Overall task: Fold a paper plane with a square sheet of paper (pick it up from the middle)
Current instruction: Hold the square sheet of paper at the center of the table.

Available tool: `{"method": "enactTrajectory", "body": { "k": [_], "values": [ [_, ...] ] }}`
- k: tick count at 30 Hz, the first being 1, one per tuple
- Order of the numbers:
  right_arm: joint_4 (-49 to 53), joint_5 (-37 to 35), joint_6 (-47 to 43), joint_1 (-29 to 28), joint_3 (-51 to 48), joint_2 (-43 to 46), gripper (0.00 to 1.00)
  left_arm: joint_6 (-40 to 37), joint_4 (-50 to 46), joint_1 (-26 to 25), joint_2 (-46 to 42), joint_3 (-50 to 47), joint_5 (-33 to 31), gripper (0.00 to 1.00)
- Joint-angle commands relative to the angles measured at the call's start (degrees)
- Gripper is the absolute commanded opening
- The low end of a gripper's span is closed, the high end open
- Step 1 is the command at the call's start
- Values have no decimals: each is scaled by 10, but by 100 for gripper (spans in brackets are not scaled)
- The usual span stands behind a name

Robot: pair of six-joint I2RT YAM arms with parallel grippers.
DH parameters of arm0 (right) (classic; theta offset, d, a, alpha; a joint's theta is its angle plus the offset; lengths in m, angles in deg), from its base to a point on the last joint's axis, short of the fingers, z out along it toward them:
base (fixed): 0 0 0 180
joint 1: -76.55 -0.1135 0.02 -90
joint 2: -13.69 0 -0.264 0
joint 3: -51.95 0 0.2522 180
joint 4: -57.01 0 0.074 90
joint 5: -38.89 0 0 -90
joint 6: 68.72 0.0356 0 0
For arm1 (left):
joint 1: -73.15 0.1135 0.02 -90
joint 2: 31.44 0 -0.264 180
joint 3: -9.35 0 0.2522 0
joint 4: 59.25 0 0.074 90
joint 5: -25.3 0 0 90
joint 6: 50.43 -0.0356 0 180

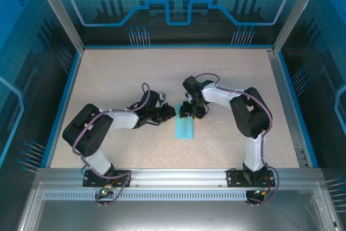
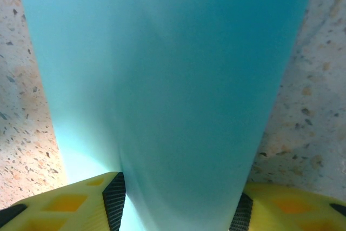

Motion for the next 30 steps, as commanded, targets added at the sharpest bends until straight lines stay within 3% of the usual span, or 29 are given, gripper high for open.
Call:
{"method": "enactTrajectory", "body": {
  "k": [1, 30],
  "values": [
    [-75, -32, -18, -21, -59, -133, 56, -20, -19, -8, 15, 22, 20, 12],
    [-86, -28, -12, -26, -66, -145, 55, -41, -100, -8, 76, 81, 34, 5]
  ]
}}
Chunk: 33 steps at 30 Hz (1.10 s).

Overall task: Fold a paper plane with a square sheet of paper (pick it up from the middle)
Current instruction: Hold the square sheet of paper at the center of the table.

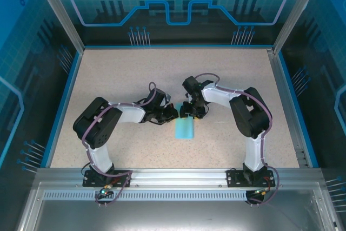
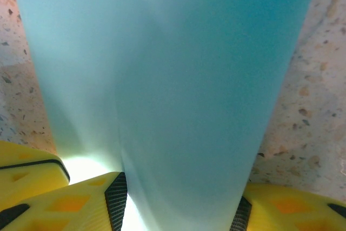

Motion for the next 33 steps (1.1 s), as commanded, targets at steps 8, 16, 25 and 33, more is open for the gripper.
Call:
{"method": "enactTrajectory", "body": {
  "k": [8, 16, 25, 33],
  "values": [
    [-85, -26, -7, -26, -65, -147, 57, -15, -17, -4, -5, 7, 11, 4],
    [-83, -26, -4, -27, -65, -150, 57, -17, -20, -4, -2, 7, 11, 4],
    [-85, -24, 1, -28, -67, -151, 57, -30, -66, -4, 3, 14, -8, 2],
    [-87, -8, 10, -23, -72, -97, 57, -47, -126, -4, 18, 26, -31, 1]
  ]
}}
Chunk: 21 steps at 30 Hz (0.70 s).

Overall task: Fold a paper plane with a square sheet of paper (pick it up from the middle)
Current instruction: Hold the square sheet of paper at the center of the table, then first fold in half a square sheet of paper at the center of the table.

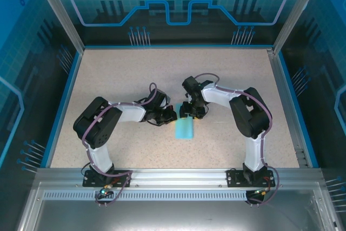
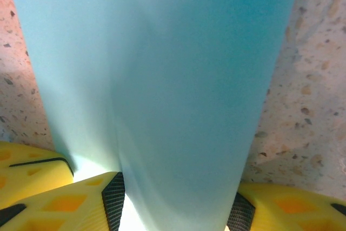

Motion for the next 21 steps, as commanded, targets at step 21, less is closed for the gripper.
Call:
{"method": "enactTrajectory", "body": {
  "k": [21],
  "values": [
    [-175, 22, -14, -7, -154, 219, 44, -22, -123, -4, 57, 33, -55, 0]
  ]
}}
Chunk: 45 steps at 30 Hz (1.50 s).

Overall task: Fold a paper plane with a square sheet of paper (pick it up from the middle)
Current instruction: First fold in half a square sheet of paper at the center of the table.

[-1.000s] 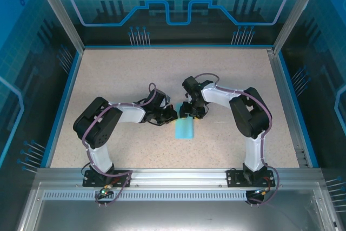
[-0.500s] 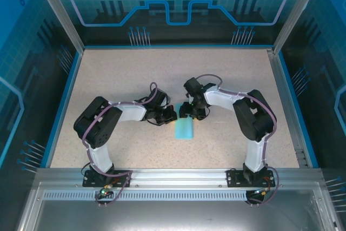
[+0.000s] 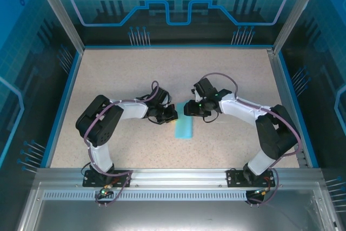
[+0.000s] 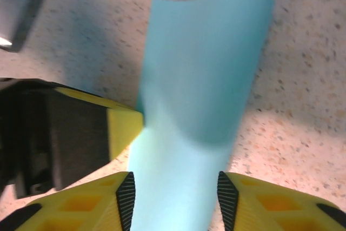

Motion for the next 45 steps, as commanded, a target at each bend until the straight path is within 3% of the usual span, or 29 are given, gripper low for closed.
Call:
{"method": "enactTrajectory", "body": {
  "k": [1, 4, 9, 35, 45],
  "values": [
    [-16, 17, -4, -16, 8, -6, 41, -5, -65, -3, 37, -11, -53, 0],
    [-25, 44, 4, -20, 19, -42, 30, -2, -65, -3, 39, -13, -54, 0],
    [-25, 61, 15, -23, 38, -87, 23, 2, -67, -3, 41, -15, -58, 0],
    [-67, 84, 1, 44, -48, -106, 22, 9, -77, -3, 60, -16, -70, 0],
    [-92, 92, -25, 97, -117, -49, 23, 8, -83, -3, 64, -18, -78, 0]
  ]
}}
